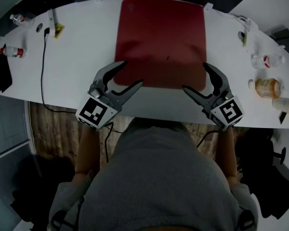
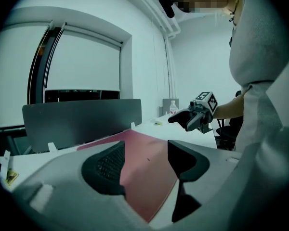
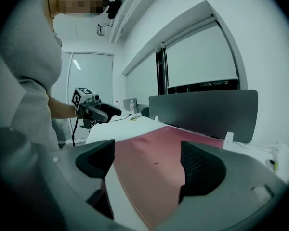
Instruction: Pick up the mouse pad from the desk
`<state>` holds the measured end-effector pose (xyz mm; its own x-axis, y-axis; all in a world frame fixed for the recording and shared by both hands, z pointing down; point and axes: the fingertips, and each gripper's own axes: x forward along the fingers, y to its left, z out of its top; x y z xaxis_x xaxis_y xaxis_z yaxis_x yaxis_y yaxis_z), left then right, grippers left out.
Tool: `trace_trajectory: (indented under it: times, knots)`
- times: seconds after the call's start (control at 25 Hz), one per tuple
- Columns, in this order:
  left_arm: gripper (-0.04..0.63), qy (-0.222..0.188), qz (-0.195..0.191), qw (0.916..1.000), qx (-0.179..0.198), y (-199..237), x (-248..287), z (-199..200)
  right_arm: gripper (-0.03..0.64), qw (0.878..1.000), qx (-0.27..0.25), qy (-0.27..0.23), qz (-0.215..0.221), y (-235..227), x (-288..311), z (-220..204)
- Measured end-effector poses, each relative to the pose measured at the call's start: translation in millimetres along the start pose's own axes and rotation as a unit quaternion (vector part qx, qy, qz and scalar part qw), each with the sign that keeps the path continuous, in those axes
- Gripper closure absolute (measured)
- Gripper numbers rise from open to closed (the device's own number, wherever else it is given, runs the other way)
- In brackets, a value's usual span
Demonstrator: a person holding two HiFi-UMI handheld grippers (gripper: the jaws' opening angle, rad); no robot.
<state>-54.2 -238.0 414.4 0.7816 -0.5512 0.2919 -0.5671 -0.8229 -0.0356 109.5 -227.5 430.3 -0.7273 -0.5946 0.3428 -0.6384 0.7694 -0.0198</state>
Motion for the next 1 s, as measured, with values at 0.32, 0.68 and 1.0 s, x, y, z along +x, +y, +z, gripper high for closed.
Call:
trace_trajectory:
  times: [0.32, 0.68, 1.0]
  knots:
    - [0.291, 0.066, 0.004, 0.9978, 0.006, -0.5, 9.6, -45.3, 0.178, 0.997, -0.02, 0.079, 0.015, -3.3, 15.2, -59.1]
    - [0.268, 0.127, 0.004, 0.9919, 0.003, -3.4, 15.3, -92.1, 0.168, 0.988, -0.026, 0.148, 0.015, -8.6, 19.8, -102.7]
    - [0.256, 0.189, -0.01, 0.9819, 0.008, -6.4, 18.9, -132.8, 0.161, 0.98, -0.037, 0.192, 0.022, -12.2, 23.8, -127.8]
